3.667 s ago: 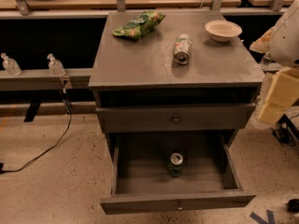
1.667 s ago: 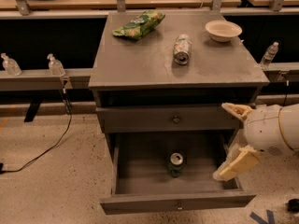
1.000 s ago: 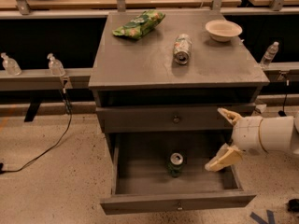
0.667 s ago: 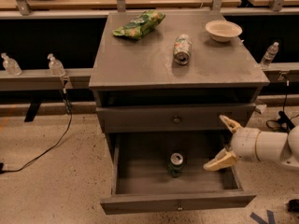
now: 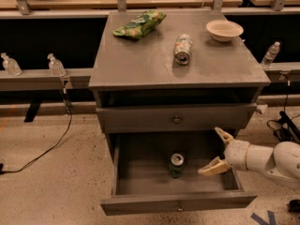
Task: Pick green can from middle drawer and place on counter
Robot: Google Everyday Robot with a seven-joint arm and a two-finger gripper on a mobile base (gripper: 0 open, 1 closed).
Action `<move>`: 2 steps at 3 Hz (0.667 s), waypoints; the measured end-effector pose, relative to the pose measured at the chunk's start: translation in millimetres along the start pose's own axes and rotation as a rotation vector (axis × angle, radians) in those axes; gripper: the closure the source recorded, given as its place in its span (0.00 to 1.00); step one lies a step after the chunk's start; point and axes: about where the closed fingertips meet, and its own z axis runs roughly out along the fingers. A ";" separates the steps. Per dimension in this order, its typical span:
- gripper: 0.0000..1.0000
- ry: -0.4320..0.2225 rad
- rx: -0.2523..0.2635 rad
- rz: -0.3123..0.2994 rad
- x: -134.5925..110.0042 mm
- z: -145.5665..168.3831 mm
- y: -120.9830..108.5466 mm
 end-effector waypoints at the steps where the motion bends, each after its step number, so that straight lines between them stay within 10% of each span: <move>1: 0.00 -0.022 0.021 0.066 42.0 39.0 1.1; 2: 0.00 -0.012 0.040 0.098 64.1 58.8 -0.4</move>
Offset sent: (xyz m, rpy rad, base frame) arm 0.0361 0.0028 -0.1150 0.0638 0.0577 -0.1260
